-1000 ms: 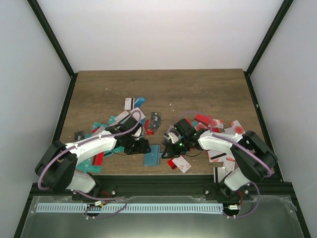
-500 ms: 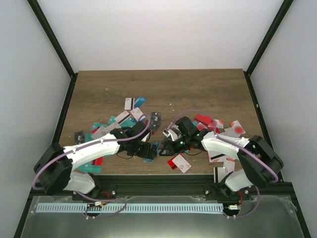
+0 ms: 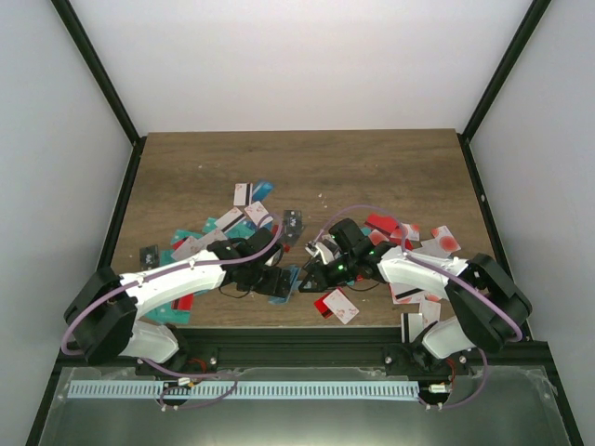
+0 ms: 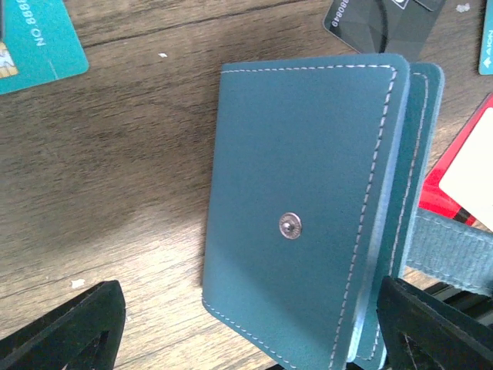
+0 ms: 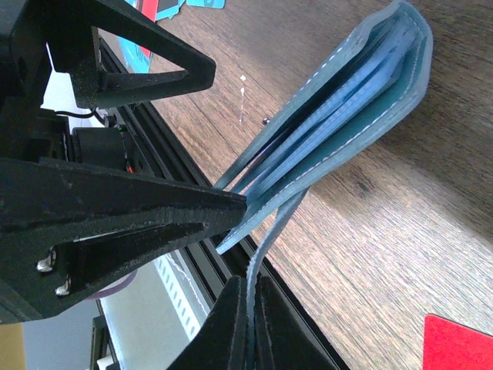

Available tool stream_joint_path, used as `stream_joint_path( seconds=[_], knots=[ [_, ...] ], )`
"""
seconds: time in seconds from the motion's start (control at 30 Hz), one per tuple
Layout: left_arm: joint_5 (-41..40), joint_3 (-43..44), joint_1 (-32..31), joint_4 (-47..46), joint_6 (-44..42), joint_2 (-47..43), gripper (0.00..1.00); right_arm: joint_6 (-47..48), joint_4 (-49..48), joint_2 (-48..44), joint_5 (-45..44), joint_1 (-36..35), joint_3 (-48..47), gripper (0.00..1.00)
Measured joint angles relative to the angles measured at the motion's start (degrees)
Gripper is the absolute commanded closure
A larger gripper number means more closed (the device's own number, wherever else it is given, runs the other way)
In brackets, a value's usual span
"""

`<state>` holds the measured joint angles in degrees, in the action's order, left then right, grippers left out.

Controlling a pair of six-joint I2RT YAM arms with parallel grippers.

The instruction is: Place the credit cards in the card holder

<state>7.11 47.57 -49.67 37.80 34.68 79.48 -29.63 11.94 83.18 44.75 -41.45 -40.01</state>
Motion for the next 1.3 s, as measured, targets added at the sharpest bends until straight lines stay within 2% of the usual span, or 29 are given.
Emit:
stream_joint_path(
  seconds=[0.2, 0.47, 0.57, 1.1, 1.3],
  knots=[
    [-1.36, 0.00, 0.00, 0.72, -0.04, 0.00, 0.15, 0.07, 0.07, 0.00, -0.42, 0.00, 0.02, 0.99],
    [-3.85, 0.02, 0.00, 1.49, -0.02, -0.76, 0.29, 0.35, 1.29, 0.33, -2.40, 0.00, 1.14, 0.99],
    [-4.87, 0.02, 0.00, 1.66, 0.07, -1.27, 0.30, 0.55, 1.81, 0.70, -2.99, 0.00, 1.53, 0.99],
    [-5.62, 0.02, 0.42, 1.70, -0.09, -1.88, 0.13, 1.97, 3.08, 2.54, -4.96, 0.00, 1.79, 0.99],
    [-5.27, 0.00, 0.94, 1.49, -0.22, -1.88, 0.15, 2.12, 3.15, 2.73, -5.05, 0.00, 1.95, 0.99]
  ],
)
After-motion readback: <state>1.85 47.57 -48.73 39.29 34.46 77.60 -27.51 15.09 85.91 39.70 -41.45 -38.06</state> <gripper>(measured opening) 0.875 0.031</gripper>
